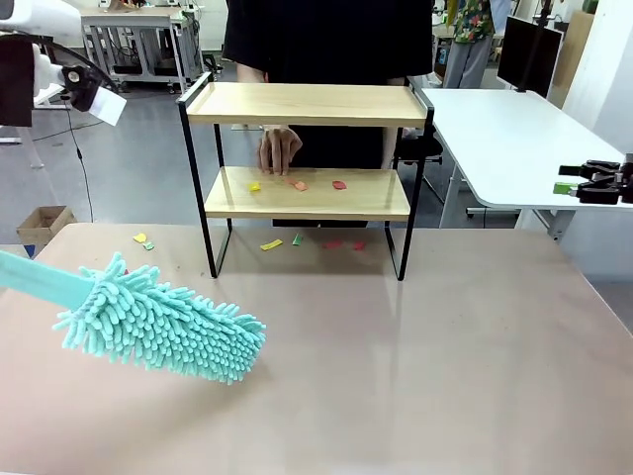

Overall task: Clean the shelf.
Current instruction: Clean the specific section of the Shelf indicated by the human with the Duster.

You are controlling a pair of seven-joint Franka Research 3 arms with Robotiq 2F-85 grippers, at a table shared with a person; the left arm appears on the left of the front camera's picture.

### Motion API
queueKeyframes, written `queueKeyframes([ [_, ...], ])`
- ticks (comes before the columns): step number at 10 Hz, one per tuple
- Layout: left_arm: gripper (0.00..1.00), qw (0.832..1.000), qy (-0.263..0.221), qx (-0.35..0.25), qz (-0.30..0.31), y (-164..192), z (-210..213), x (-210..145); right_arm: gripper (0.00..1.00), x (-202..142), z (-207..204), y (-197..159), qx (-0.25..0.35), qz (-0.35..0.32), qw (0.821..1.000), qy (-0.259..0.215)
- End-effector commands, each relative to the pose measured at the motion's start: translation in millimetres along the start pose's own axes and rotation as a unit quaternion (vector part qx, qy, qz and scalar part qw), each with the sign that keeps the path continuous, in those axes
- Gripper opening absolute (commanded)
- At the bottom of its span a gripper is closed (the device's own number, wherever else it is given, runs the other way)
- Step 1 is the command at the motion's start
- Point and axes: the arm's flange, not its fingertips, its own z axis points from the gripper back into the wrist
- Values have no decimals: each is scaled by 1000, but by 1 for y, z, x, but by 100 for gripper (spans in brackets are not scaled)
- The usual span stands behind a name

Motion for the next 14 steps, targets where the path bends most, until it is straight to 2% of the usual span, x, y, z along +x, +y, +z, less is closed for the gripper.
queueKeyframes([
  [1,14,998,-56,-39,13,-12,8,0,100,3,-1,0,1,2,1000,0],
  [3,14,990,-107,-89,26,-37,23,8,100,3,-1,0,1,2,1000,0],
  [4,14,983,-134,-112,60,-56,31,16,100,3,-1,0,1,2,1000,0],
  [6,14,969,-169,-105,149,-89,41,38,100,3,-1,0,1,2,1000,0],
  [8,14,937,-235,-79,245,-117,48,68,100,3,-1,0,1,2,1000,0],
  [10,14,923,-279,-98,245,-136,54,98,100,3,-1,0,1,2,1000,0],
  [11,14,912,-299,-84,267,-143,59,117,100,3,-1,0,1,2,1000,0],
  [13,14,918,-291,-88,255,-147,63,147,100,3,-1,0,1,2,1000,0],
  [14,14,934,-238,-74,256,-146,64,153,100,3,-1,0,1,2,1000,0],
])
